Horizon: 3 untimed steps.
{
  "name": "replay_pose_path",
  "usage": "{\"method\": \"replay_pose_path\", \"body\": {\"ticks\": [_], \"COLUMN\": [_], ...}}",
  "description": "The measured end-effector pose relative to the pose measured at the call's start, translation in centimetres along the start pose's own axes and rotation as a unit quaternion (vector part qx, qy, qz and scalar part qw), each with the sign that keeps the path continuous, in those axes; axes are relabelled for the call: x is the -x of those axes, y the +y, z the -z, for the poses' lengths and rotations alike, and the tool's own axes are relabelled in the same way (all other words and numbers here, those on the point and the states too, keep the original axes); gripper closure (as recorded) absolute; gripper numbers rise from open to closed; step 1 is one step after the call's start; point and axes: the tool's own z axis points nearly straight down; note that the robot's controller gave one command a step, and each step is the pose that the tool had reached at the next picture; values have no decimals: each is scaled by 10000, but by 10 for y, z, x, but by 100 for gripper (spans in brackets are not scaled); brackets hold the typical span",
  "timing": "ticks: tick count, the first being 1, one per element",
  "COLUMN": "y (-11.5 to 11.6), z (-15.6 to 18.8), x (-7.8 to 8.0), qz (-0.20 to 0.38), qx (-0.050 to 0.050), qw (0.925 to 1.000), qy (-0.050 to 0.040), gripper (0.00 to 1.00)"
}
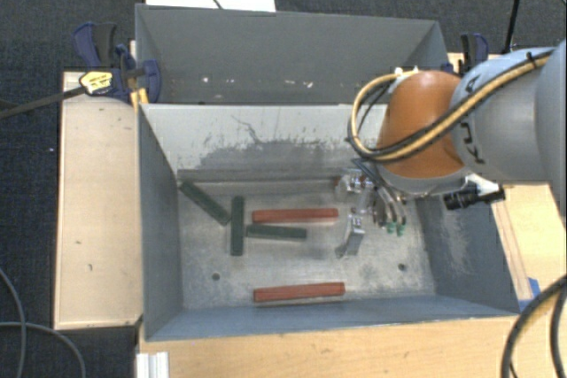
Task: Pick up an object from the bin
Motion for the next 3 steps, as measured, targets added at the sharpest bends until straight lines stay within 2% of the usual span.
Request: {"method": "replay_pose_path", "body": {"ticks": [1, 2, 3], "y": [84, 84, 72], "z": [-33, -33, 96], "x": [9, 9, 9], "qz": [1219, 1221, 1196], "qx": [9, 9, -1], "qw": [9925, 9925, 9928], "qy": [-7, -7, 1], "gripper": [100, 100, 100]}}
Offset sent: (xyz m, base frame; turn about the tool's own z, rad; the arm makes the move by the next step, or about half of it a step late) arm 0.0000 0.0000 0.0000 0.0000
